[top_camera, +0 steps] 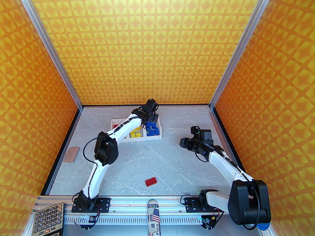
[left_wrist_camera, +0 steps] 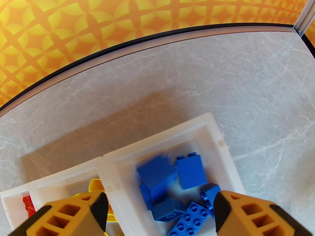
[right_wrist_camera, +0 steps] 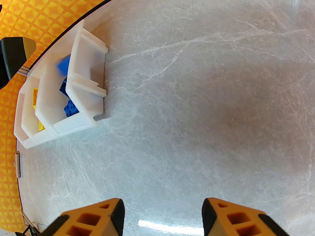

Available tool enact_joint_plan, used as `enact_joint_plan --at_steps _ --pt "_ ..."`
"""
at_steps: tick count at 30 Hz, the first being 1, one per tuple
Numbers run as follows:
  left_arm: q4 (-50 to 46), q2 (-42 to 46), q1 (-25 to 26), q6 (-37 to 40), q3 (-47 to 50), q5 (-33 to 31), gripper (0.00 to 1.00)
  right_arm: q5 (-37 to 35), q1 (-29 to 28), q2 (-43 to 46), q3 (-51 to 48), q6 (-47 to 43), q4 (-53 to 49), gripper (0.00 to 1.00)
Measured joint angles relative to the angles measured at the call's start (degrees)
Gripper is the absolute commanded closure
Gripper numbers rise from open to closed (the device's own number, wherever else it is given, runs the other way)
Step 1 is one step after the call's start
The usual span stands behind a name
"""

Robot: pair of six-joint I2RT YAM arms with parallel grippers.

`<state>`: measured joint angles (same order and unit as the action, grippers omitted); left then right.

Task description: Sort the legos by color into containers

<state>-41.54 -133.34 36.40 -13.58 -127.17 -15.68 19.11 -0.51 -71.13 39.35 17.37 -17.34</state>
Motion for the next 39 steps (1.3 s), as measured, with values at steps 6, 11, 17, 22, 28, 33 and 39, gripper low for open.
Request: enact_joint_plan --at_steps 6,11,17,22,28,33,39 --pt "-0.4 4.5 0.0 0.0 6.5 0.0 0.24 0.1 0.0 0.0 0.0 0.0 0.1 0.43" --pt "0.2 14.6 0.8 -0.2 18.1 0.0 0.24 0.6 0.0 0.0 0.0 0.0 0.3 0.43" --pt "2.6 27.7 3.8 -1.1 33.2 0.0 0.24 1.1 0.0 0.0 0.0 0.0 0.4 0.43" --pt "4.0 34.7 6.1 -2.2 43.6 0.0 0.24 1.9 -0.5 0.0 0.0 0.0 0.5 0.43" --pt "6.7 45.1 6.5 -5.5 58.2 0.0 0.23 0.7 -9.9 2.4 -1.1 0.5 -0.1 0.43" --pt "8.1 54.6 6.5 -8.0 65.6 -0.4 0.22 -3.6 -22.3 9.3 -3.8 2.3 -3.0 0.40" --pt "8.9 60.8 6.3 -11.6 69.7 -1.6 0.22 -11.7 -37.9 15.1 -7.7 8.4 -6.6 0.38"
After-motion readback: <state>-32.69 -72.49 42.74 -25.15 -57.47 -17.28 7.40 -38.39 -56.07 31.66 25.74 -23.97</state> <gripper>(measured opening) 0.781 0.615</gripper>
